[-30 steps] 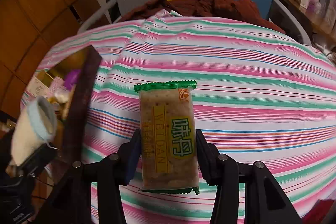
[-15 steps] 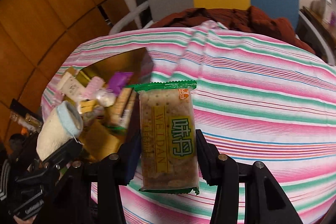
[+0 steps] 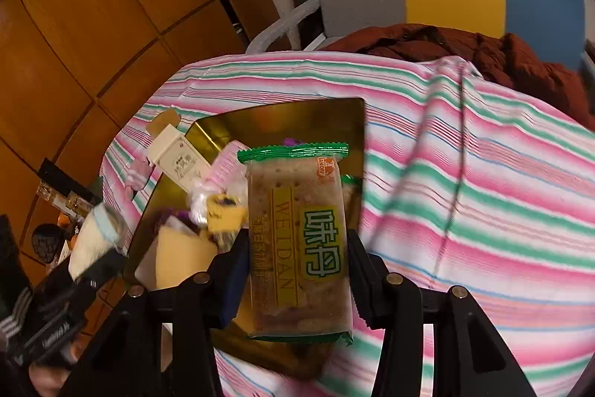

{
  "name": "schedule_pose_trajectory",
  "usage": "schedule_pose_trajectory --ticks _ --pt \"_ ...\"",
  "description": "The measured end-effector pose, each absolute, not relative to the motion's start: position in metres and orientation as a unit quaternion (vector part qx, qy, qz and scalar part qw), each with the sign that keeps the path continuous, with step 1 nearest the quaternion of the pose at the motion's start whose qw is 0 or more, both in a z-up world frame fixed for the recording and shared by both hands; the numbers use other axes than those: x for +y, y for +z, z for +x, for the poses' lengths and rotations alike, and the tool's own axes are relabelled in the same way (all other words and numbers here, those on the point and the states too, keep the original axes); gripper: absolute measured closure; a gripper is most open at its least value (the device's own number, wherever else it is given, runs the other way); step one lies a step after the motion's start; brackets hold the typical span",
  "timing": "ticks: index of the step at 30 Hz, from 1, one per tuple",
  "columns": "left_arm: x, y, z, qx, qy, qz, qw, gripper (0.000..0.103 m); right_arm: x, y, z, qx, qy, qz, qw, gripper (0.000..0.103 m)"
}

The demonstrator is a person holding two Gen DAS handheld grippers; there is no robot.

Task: Organize objects
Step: 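Lower both items into the gold tray and open both grippers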

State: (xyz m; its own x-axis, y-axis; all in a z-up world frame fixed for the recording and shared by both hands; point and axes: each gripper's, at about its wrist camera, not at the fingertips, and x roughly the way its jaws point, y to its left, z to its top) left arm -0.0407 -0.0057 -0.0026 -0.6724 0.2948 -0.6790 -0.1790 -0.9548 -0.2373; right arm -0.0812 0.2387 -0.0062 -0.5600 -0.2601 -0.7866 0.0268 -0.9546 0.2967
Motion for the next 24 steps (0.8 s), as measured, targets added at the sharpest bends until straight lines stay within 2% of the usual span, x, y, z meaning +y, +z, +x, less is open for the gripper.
schedule_pose_trajectory --ticks 2,4,5,9,11,13,24 --pt "0.001 0.003 -0.049 -0.075 0.912 -0.378 0.141 0.049 0.234 -0.006 -0.094 -0.126 -0.874 0.462 0.081 0.052" --pt "0.005 0.011 -0.056 -0.07 0.916 -0.366 0.146 0.048 0.232 -0.007 -0.108 -0.131 -0.875 0.459 0.085 0.034" --pt "0.012 0.014 -0.064 -0.061 0.918 -0.363 0.147 0.048 0.232 -0.007 -0.112 -0.133 -0.876 0.456 0.083 0.022" --pt "0.026 0.016 -0.093 -0.059 0.92 -0.358 0.149 0.043 0.231 -0.008 -0.111 -0.128 -0.878 0.455 0.077 0.021" --pt "0.031 0.015 -0.106 -0.058 0.921 -0.355 0.148 0.028 0.23 -0.012 -0.105 -0.119 -0.878 0.458 0.072 0.021" --pt "0.035 0.015 -0.116 -0.056 0.921 -0.358 0.146 0.018 0.231 -0.017 -0.097 -0.112 -0.878 0.461 0.065 0.021" --pt "0.017 0.014 -0.077 -0.047 0.929 -0.353 0.1 0.018 0.222 -0.015 -0.069 -0.07 -0.899 0.432 0.014 0.019"
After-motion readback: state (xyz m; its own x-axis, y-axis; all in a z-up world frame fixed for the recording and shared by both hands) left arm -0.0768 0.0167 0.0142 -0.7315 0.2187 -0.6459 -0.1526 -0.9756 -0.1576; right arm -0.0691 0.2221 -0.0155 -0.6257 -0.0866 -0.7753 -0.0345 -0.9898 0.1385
